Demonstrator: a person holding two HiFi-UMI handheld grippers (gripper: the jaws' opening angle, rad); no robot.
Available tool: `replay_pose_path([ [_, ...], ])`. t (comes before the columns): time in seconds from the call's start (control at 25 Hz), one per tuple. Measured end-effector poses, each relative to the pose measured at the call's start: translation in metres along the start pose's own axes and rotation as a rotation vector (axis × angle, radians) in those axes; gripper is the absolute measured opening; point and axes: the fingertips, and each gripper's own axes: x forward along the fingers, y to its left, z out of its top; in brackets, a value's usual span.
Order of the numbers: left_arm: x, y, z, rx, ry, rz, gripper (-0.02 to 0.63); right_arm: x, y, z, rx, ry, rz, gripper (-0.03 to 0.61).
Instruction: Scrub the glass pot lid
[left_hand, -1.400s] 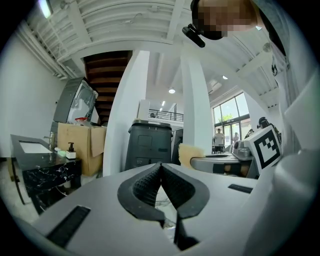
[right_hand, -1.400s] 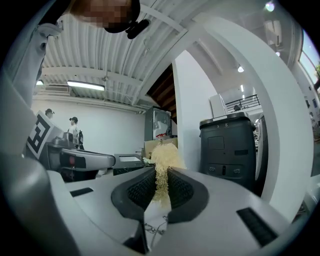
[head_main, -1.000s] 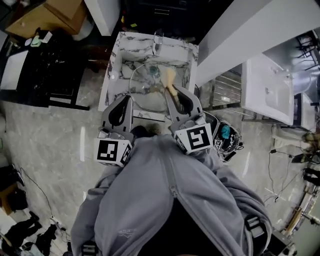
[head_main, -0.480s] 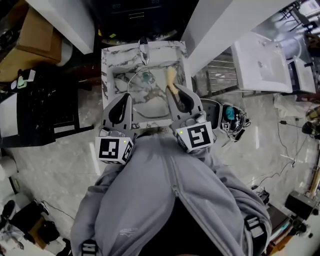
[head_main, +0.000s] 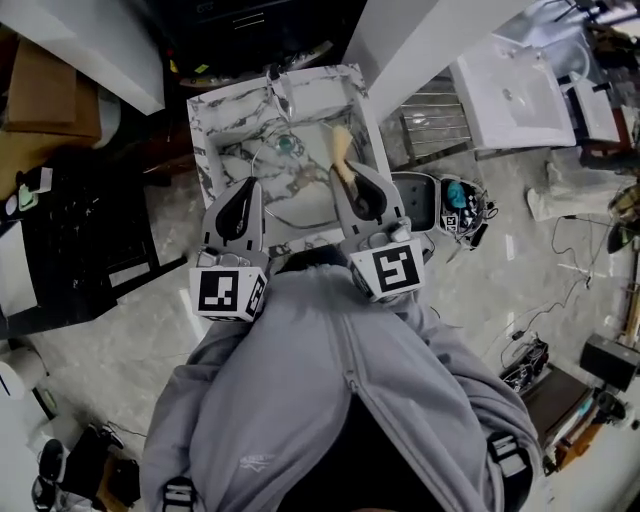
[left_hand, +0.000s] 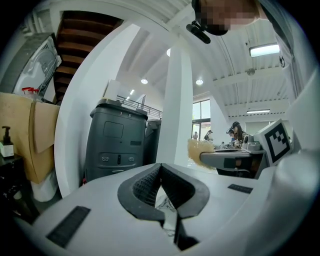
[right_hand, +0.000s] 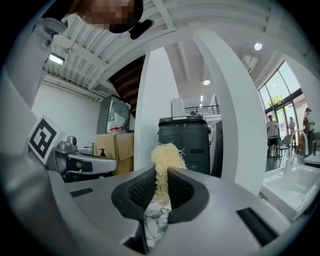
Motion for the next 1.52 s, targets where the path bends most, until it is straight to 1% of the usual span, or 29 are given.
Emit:
replay_pose_path([
  [0.12,0.003,0.004,-0.009,-0.019,0.005,-0.003,0.015,0.004,0.003,-0.005,-0.004,0.014,0.002,0.054],
  [0.36,0.012,0.009,-0.024,-0.048,0.044,0.018,0.015,0.018,0.003,-0.019,0.006,0.054,0.038,0.054],
  [0.48,0.021,0.013,-0.032,-0.044,0.057,0.023,0.015,0.029,0.000,-0.026,0.004,0.061,0.059,0.054],
  [0.76,0.045,0.021,-0.063,-0.046,0.104,0.047,0.015,0.052,-0.003,-0.059,0.034,0.088,0.119,0.054],
  [1.04,0.066,0.040,-0.118,-0.063,0.155,0.059,0.015,0.073,-0.006,-0.120,0.058,0.148,0.151,0.054],
  [1.32,0.085,0.066,-0.185,-0.100,0.201,0.075,0.015,0.097,-0.001,-0.187,0.051,0.198,0.186,0.054],
  [1.52,0.094,0.080,-0.229,-0.157,0.238,0.090,0.016,0.114,0.006,-0.226,0.055,0.205,0.214,0.054],
])
